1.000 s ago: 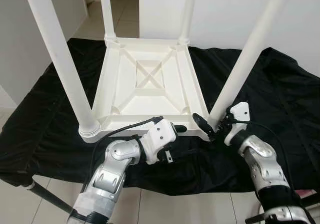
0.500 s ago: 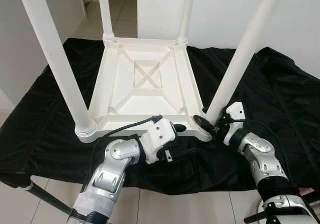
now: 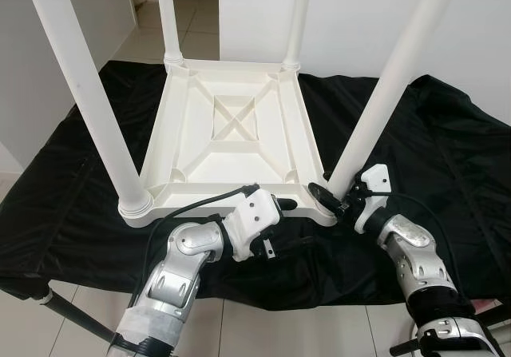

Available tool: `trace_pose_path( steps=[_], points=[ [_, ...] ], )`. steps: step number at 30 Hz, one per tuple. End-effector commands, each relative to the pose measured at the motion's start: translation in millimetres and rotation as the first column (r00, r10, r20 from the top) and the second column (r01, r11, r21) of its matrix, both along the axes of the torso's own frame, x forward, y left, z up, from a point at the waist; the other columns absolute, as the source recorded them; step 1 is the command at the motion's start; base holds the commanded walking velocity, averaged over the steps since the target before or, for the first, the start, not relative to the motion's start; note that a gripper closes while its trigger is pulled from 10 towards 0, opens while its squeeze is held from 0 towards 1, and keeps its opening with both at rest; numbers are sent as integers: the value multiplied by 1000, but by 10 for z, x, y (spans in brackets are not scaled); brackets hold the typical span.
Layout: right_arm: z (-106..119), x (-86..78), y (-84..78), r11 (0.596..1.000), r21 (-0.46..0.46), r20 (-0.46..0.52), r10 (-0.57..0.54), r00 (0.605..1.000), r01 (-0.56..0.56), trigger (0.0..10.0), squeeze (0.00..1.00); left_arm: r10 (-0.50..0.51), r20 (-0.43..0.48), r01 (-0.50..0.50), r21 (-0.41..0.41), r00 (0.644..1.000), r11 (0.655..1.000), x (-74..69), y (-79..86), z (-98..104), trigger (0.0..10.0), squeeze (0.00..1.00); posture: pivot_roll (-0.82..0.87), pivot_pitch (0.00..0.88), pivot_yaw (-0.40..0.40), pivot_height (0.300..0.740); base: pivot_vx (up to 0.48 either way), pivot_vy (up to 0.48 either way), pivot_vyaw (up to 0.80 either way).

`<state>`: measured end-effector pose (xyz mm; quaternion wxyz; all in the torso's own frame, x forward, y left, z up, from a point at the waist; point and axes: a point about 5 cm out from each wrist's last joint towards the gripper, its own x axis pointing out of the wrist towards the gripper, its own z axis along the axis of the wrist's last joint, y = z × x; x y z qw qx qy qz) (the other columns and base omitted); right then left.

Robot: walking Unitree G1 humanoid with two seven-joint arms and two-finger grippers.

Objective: Building children table

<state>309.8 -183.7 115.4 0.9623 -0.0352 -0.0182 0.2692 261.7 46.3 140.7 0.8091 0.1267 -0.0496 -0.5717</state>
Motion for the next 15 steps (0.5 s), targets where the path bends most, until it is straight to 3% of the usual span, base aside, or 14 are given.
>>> trace_pose_path(
  steps=[1, 6, 7, 10, 12, 13, 14, 15],
  points=[
    [-83, -37, -10, 995, -2, -34, -103, 994, 103, 10000, 0, 131, 16, -130, -27, 991, 991, 55, 11, 1, 10000, 0, -42, 0, -32, 740, 0, 0, 0],
    [-87, -59, 19, 989, 12, -31, -144, 989, 144, 10000, 0, 130, 16, -129, -26, 991, 991, 54, 10, 0, 10000, 0, -42, 0, -32, 740, 0, 0, 0],
    [-114, -69, 42, 976, 34, -49, -212, 976, 213, 10000, 0, 128, 15, -127, -25, 992, 992, 54, 6, -2, 10000, 0, -47, 0, -29, 740, 0, 0, 0],
    [-114, -69, 42, 976, 34, -49, -212, 976, 213, 10000, 0, 128, 15, -127, -25, 992, 992, 54, 6, -2, 10000, 0, -47, 0, -29, 740, 0, 0, 0],
    [-154, -110, 116, 925, 68, -71, -369, 927, 374, 10000, 0, 126, 16, -126, -26, 992, 992, 57, 0, -2, 10000, 0, -45, 0, -33, 740, 0, 0, 0],
    [-154, -110, 116, 925, 68, -71, -369, 927, 374, 10000, 0, 126, 16, -126, -26, 992, 992, 57, 0, -2, 10000, 0, -45, 0, -33, 740, 0, 0, 0],
    [-217, -138, 253, 857, 86, -120, -498, 859, 509, 10000, 0, 129, 17, -129, -29, 991, 991, 62, -3, 2, 10000, 0, -37, 0, -42, 740, 0, 0, 0],
    [-217, -138, 253, 857, 86, -120, -498, 859, 509, 10000, 0, 129, 17, -129, -29, 991, 991, 62, -3, 2, 10000, 0, -37, 0, -42, 740, 0, 0, 0]
  ],
)
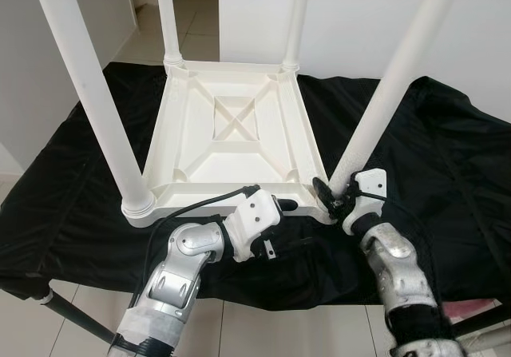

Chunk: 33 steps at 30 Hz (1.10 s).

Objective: Building children table

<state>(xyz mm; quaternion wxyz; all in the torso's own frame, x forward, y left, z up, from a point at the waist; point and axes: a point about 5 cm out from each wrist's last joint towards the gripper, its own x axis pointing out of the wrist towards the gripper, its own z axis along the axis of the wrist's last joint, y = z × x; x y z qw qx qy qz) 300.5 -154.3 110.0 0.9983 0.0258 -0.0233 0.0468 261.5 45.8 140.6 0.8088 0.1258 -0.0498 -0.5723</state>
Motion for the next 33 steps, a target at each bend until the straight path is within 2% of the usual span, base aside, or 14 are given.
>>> trace_pose_path(
  steps=[1, 5, 7, 8, 9, 12, 20, 21, 22, 23, 26, 27, 29, 33],
  points=[
    [-189, -48, 19, 994, 20, -112, -109, 988, 112, 10000, 0, 133, 19, -132, -28, 991, 991, 66, 2, 4, 10000, 0, -37, 0, -42, 740, 0, 0, 0],
    [-204, -49, 53, 991, 31, -125, -125, 984, 130, 10000, 0, 134, 19, -133, -28, 991, 991, 67, 1, 4, 10000, 0, -37, 0, -42, 740, 0, 0, 0],
    [-209, -37, 121, 986, 54, -141, -151, 978, 160, 10000, 0, 136, 19, -136, -30, 991, 990, 68, -1, 6, 10000, 0, -29, 0, -49, 740, 0, 0, 0],
    [-182, -15, 220, 985, 83, -138, -140, 981, 152, 10000, 0, 143, 20, -143, -32, 989, 989, 66, 3, 7, 10000, 0, -20, 0, -54, 740, 0, 0, 0],
    [-182, -15, 220, 985, 83, -138, -140, 981, 152, 10000, 0, 143, 20, -143, -32, 989, 989, 66, 3, 7, 10000, 0, -20, 0, -54, 740, 0, 0, 0],
    [-106, 2, 354, 987, 131, -106, -79, 991, 92, 10000, 0, 152, 18, -151, -35, 988, 988, 55, 13, -1, 10000, 0, -21, 0, -54, 740, 0, 0, 0],
    [-69, -45, 352, 988, 146, -82, -33, 996, 44, 10000, 0, 156, 19, -156, -33, 987, 987, 64, 22, 1, 10000, 0, -20, 0, -58, 740, 0, 0, 0],
    [-66, -55, 340, 990, 130, -84, -51, 995, 62, 10000, 475, 158, 20, -158, -34, 987, 987, 70, 24, 4, 10000, 0, -22, 0, -57, 740, 0, 0, 0],
    [-66, -55, 340, 990, 130, -84, -51, 995, 62, 10000, 475, 158, 20, -158, -34, 987, 987, 70, 24, 4, 10000, 0, -22, 0, -57, 740, 0, 0, 0],
    [-62, -65, 334, 990, 127, -77, -50, 996, 59, 10000, 1000, 159, 20, -158, -35, 987, 987, 72, 22, 6, 10000, 0, -24, 0, -57, 740, 0, 0, 0],
    [-54, -93, 317, 991, 124, -59, -38, 998, 45, 10000, 1000, 156, 19, -155, -36, 988, 987, 64, 12, 2, 10000, 0, -28, 0, -57, 740, 0, 0, 0],
    [-43, -170, 264, 991, 133, -15, 31, 999, -29, 10000, 1000, 154, 16, -153, -38, 988, 987, 55, 2, -4, 10000, 0, -30, 0, -57, 740, 0, 0, 0],
    [-43, -170, 264, 991, 133, -15, 31, 999, -29, 10000, 1000, 154, 16, -153, -38, 988, 987, 55, 2, -4, 10000, 0, -30, 0, -57, 740, 0, 0, 0],
    [-53, -219, 101, 990, 116, 18, 76, 997, -78, 10000, 1000, 156, 14, -155, -41, 988, 987, 51, -2, -5, 10000, 0, -34, 0, -58, 740, 0, 0, 0]
  ],
)
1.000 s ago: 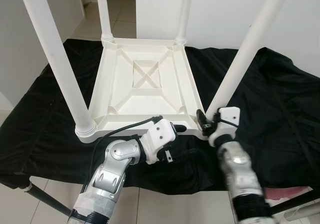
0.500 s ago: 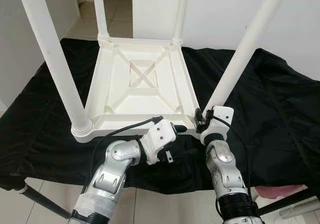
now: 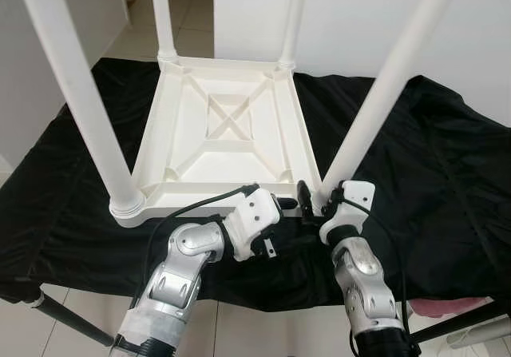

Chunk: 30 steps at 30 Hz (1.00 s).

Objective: Building children table

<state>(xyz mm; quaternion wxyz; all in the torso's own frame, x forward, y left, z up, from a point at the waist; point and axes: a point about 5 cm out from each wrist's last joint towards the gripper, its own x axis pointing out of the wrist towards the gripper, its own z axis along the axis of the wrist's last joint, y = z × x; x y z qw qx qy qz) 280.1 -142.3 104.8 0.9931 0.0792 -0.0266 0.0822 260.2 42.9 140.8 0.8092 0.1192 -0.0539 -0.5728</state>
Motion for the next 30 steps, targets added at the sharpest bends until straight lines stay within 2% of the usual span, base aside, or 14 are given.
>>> trace_pose_path(
  steps=[1, 2, 9, 11, 14, 19, 24, 27, 28, 30],
  points=[
    [3, -26, -64, 999, 7, 21, 32, 999, -32, 10000, 1000, 158, 14, -158, -26, 987, 987, 64, 25, -7, 10000, 0, -35, 0, -57, 740, 0, 0, 0],
    [28, -37, -180, 996, -38, 45, 86, 995, -84, 10000, 0, 157, 11, -156, -26, 988, 987, 55, 25, -13, 10000, 0, -36, 0, -56, 740, 0, 0, 0],
    [120, -21, -412, 978, -104, 87, 191, 978, -182, 10000, 0, 152, 9, -151, -22, 988, 988, 41, 27, -21, 10000, 0, -37, 0, -50, 740, 0, 0, 0],
    [178, 15, -501, 954, -135, 89, 280, 956, -267, 10000, 0, 148, 8, -148, -19, 989, 989, 38, 37, -23, 10000, 0, -37, 0, -44, 740, 0, 0, 0],
    [206, 41, -539, 934, -156, 80, 337, 938, -322, 10000, 0, 145, 7, -145, -17, 989, 989, 36, 39, -22, 10000, 0, -34, 0, -38, 740, 0, 0, 0],
    [209, 123, -516, 877, -172, 47, 462, 886, -449, 10000, 0, 135, 9, -135, -13, 991, 991, 25, 29, -21, 10000, 0, -23, 0, -41, 740, 0, 0, 0],
    [175, 243, -393, 798, -201, -12, 578, 816, -568, 10000, 0, 138, 15, -138, -10, 990, 990, 44, 48, -11, 10000, 0, -13, 0, -44, 740, 0, 0, 0],
    [171, 291, -375, 784, -212, -22, 594, 804, -584, 10000, 0, 139, 18, -139, -11, 990, 990, 49, 46, -3, 10000, 0, -11, 0, -45, 740, 0, 0, 0],
    [171, 325, -377, 781, -218, -26, 595, 803, -586, 4784, 0, 140, 20, -140, -11, 990, 990, 54, 43, 0, 10000, 0, -9, 0, -47, 740, 0, 0, 0],
    [172, 345, -379, 779, -222, -29, 595, 803, -586, 4784, 0, 140, 21, -140, -12, 990, 990, 56, 41, 2, 10000, 0, -9, 0, -47, 740, 0, 0, 0]
  ],
)
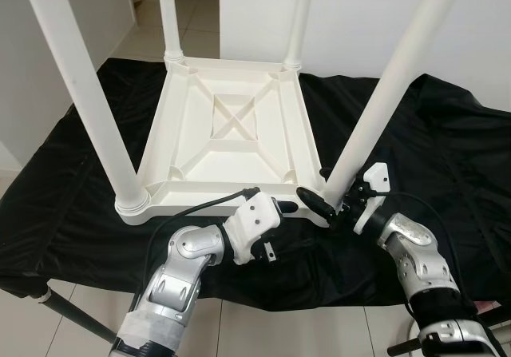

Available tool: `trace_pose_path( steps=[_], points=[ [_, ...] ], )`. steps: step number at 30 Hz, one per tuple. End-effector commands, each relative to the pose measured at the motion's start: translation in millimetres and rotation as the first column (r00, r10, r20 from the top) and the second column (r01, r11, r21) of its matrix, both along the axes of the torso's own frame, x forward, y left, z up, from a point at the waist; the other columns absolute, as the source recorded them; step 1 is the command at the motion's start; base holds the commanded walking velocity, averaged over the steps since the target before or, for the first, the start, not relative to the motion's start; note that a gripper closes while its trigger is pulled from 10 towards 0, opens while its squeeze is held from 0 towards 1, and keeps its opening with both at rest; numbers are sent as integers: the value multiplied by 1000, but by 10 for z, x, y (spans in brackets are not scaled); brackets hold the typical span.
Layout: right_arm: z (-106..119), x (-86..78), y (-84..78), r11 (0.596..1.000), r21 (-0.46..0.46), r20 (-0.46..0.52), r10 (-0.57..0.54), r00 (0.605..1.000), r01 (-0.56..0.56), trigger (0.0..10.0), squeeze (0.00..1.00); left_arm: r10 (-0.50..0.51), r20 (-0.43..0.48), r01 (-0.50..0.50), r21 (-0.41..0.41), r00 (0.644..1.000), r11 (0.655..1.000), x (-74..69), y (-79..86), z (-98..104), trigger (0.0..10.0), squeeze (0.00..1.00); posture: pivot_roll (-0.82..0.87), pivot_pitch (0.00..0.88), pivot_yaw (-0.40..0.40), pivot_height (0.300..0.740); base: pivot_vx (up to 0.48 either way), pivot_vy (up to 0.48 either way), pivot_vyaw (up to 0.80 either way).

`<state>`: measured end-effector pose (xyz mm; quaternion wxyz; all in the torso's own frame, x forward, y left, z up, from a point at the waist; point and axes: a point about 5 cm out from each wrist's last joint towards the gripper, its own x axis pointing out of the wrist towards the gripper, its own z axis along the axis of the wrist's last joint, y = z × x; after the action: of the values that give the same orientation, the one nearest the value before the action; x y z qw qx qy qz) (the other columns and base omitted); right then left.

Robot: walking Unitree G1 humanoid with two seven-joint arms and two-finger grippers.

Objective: Building children table

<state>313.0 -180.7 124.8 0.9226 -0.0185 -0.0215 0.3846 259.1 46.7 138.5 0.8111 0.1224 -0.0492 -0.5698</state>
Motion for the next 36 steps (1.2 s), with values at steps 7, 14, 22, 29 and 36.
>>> trace_pose_path(
  steps=[7, 14, 22, 29, 36],
  points=[
    [-49, 39, -76, 999, -41, -10, 12, 1000, -12, 0, 0, 134, 24, -133, -22, 991, 991, 45, 10, 15, 10000, 0, 0, 0, -53, 740, 0, 0, 0],
    [-103, -20, -156, 999, -26, -14, -20, 1000, 20, 0, 0, 136, 20, -136, -20, 990, 991, 37, 8, -1, 10000, 0, 1, 0, -57, 740, 0, 0, 0],
    [-105, -152, -163, 991, 46, 22, -123, 992, 122, 10000, 0, 137, 24, -136, -23, 990, 990, 62, 13, 6, 10000, 0, -9, 0, -58, 740, 0, 0, 0],
    [-126, -217, -61, 966, 82, 39, -249, 968, 245, 10000, 0, 141, 29, -140, -25, 990, 990, 88, 8, 13, 10000, 0, -22, 0, -59, 740, 0, 0, 0],
    [-144, -279, 5, 930, 101, 45, -358, 933, 352, 10000, 0, 138, 30, -137, -29, 990, 990, 91, 5, 18, 10000, 0, -41, 0, -54, 740, 0, 0, 0]
  ],
)
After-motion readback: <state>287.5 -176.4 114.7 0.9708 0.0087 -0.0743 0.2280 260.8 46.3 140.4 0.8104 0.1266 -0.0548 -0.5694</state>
